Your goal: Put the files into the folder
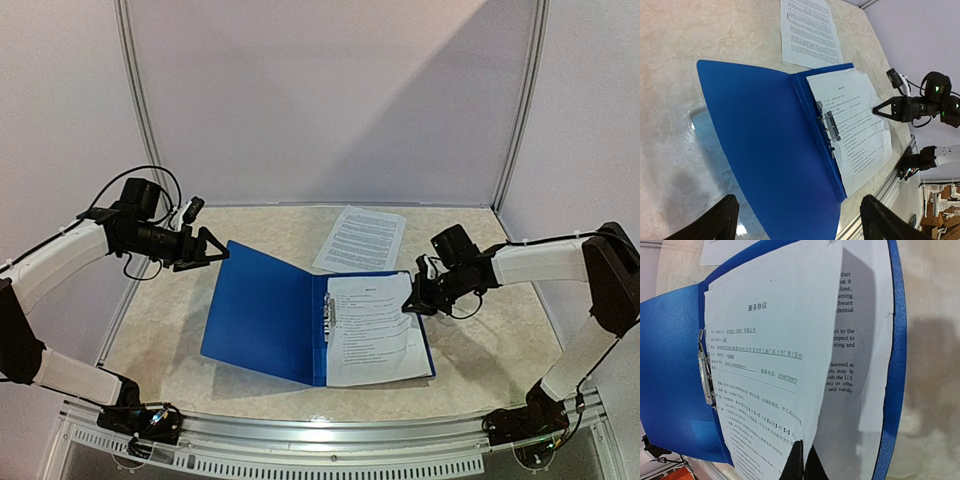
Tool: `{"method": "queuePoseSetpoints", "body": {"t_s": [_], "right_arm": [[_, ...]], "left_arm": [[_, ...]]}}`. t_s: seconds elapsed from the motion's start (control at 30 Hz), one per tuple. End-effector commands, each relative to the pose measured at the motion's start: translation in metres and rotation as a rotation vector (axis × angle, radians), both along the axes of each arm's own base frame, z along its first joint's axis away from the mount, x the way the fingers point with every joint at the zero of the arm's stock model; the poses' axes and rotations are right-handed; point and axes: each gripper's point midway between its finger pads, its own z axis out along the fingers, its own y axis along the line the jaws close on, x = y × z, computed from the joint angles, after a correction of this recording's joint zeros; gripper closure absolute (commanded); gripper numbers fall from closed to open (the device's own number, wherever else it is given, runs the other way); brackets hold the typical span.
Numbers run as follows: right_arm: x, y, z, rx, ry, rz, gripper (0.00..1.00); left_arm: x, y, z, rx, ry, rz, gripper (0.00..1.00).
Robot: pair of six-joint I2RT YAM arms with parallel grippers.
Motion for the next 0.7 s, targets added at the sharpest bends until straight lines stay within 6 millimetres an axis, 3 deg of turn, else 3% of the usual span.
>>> {"method": "queuePoseSetpoints", "body": {"t_s": [0.0, 0.4, 0.67], "right_arm": [[0.008, 0.006, 0.005, 0.007, -0.014, 0.019, 1.0], [0.012, 0.001, 0.002, -0.023, -0.022, -0.002, 1.0], [0.014, 0.013, 0.009, 0.048, -0.028, -0.007, 1.0]], "left_arm": [[0.004, 0.002, 0.008, -0.01, -0.029, 0.001, 0.14], [0.004, 0.002, 0.008, -0.01, -0.027, 0.001, 0.14], [0.004, 0.002, 0.009, -0.01, -0.032, 0.001, 0.14]]}}
